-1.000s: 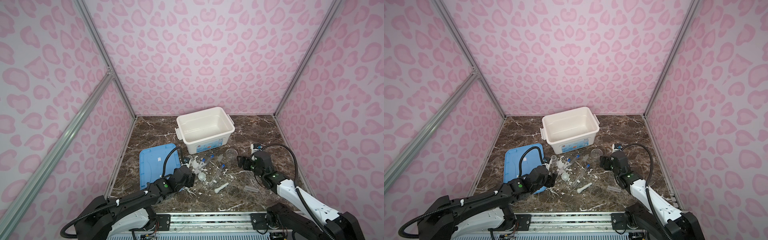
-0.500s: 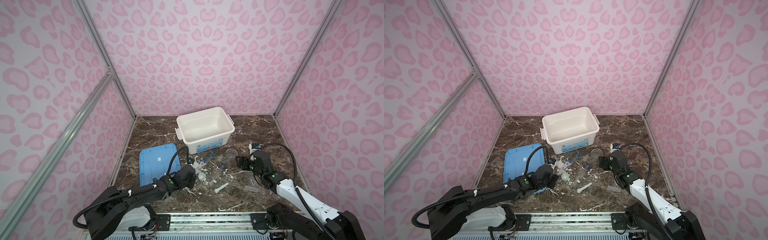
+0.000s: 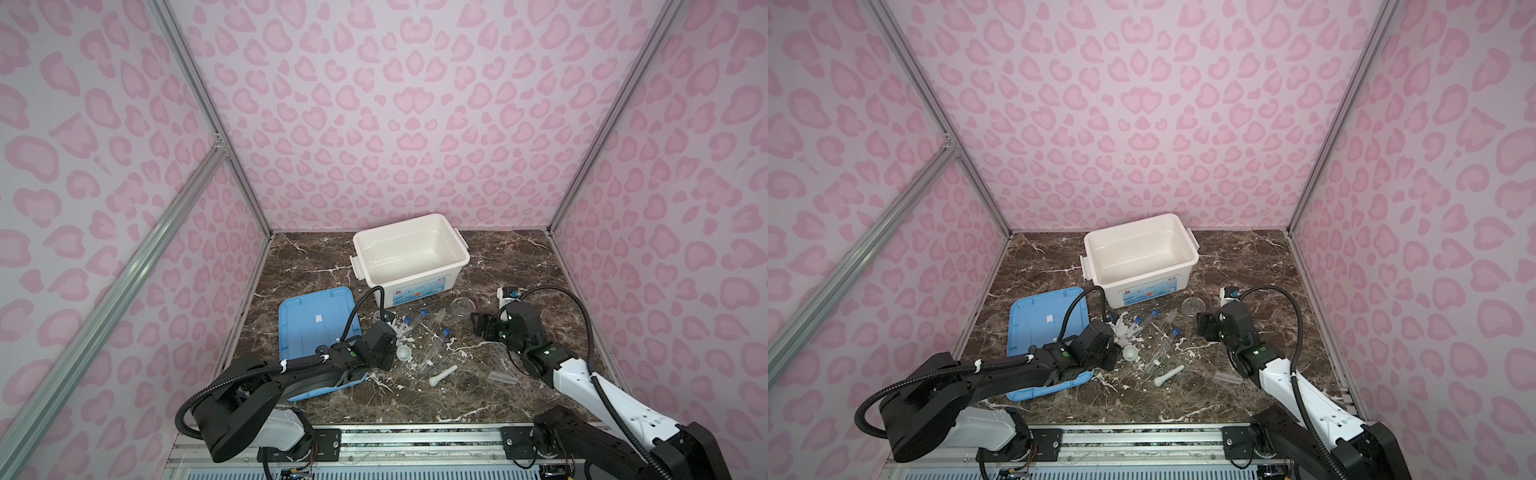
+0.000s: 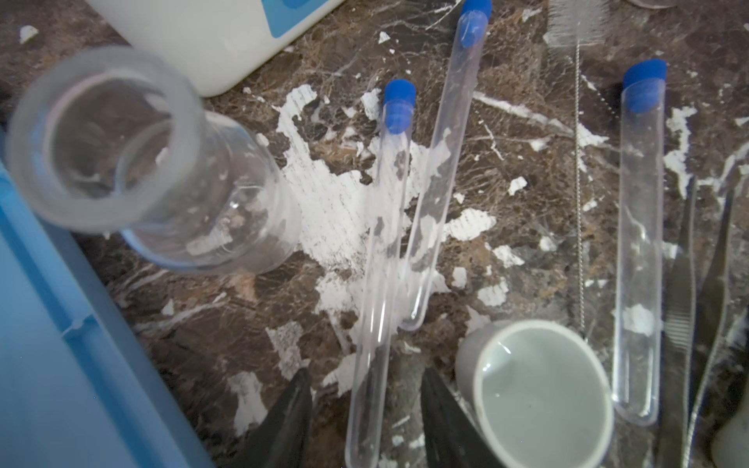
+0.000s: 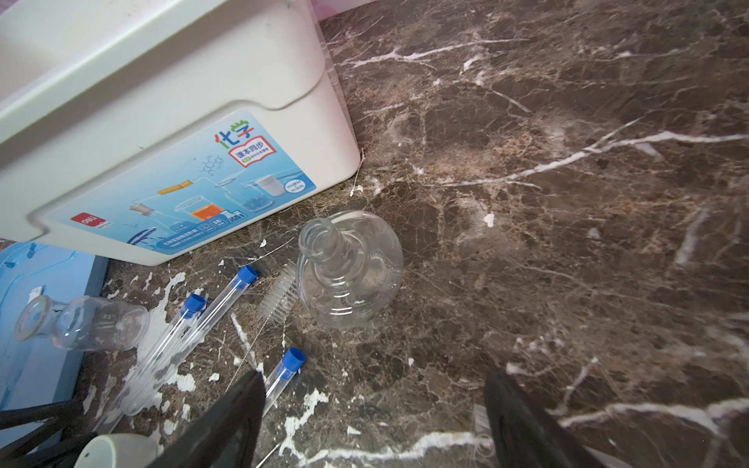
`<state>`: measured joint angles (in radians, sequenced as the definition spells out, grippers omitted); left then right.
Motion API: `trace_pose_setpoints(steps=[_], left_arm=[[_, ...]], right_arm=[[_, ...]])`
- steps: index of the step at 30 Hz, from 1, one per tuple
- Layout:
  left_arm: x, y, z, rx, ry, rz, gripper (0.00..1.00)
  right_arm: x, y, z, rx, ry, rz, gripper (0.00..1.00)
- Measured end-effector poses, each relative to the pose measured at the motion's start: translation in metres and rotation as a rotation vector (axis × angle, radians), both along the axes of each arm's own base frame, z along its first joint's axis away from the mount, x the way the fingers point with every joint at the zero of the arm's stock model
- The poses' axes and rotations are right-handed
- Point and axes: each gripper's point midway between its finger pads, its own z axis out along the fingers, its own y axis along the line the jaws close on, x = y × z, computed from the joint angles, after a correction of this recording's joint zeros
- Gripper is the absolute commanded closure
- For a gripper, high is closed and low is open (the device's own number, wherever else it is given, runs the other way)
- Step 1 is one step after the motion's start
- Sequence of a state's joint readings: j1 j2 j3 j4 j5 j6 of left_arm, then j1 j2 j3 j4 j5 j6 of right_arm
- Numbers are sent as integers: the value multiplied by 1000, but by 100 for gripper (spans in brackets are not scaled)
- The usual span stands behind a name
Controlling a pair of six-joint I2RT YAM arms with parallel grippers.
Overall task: Organize the chemistry lab equipment
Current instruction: 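Grasp the long blue-capped test tube with the left gripper while right arm approaches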
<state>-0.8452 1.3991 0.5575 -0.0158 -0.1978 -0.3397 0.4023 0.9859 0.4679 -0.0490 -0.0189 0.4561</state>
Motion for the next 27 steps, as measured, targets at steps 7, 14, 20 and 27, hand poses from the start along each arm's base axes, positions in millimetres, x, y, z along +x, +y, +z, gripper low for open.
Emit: trace_pose_setpoints(steps=[7,14,20,27], left_arm=[[4,-2,-5,8,-1,-2,57],[5,0,-12,31,7,4,62],[5,0,-13,33,8,4,63],[5,0,-15,33,13,2,71]], right_arm=[[-1,-1,-1,-5,0,1,13],[-1,-1,-2,-7,1,1,13],[-2,-2,-3,-13,0,-4,13],[-2,-5,-4,-21,-2,-14,13]])
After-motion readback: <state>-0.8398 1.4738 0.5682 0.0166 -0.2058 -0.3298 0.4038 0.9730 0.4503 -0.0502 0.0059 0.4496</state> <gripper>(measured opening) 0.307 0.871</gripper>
